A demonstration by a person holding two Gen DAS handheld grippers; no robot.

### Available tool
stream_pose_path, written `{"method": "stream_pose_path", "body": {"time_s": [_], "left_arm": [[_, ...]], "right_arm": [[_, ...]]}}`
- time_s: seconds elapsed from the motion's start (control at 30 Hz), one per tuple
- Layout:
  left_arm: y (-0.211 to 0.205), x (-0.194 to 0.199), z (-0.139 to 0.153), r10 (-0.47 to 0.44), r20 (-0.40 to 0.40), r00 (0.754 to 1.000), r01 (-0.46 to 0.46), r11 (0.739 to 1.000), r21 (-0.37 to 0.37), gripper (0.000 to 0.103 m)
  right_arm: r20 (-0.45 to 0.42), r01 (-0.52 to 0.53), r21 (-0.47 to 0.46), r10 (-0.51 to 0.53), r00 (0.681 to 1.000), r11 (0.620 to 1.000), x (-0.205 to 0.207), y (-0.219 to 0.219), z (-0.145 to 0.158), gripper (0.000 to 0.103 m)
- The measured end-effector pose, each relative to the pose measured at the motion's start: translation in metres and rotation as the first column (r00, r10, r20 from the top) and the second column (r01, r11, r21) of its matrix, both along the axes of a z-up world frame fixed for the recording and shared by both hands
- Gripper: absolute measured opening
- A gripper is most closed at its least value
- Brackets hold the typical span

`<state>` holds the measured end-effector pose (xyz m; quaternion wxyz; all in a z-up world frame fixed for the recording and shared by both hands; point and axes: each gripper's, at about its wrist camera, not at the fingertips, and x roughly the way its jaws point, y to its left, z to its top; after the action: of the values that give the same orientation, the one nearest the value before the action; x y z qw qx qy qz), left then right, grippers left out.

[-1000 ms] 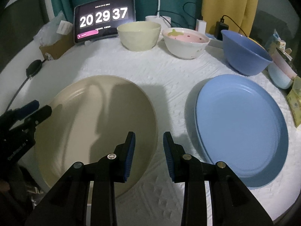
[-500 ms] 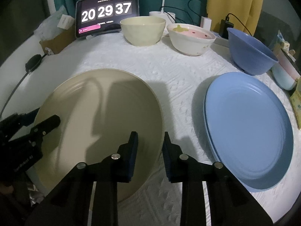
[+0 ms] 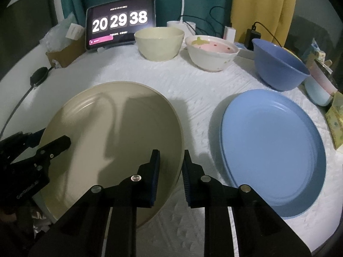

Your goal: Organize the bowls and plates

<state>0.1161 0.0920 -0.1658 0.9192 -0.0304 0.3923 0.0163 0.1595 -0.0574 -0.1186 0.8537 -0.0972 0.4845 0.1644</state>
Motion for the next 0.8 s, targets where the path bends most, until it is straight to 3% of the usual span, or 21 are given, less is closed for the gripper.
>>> {"method": "stream_pose_path", "body": {"time_s": [0.8], "left_arm": [[-0.063, 0.014, 0.04, -0.104, 0.06, 0.993, 0.103, 0.994, 0.023, 0.042]], "right_arm": [[0.084, 0.091, 0.046, -0.095, 0.992, 0.995, 0.005, -0.064, 0.042, 0.022]]}}
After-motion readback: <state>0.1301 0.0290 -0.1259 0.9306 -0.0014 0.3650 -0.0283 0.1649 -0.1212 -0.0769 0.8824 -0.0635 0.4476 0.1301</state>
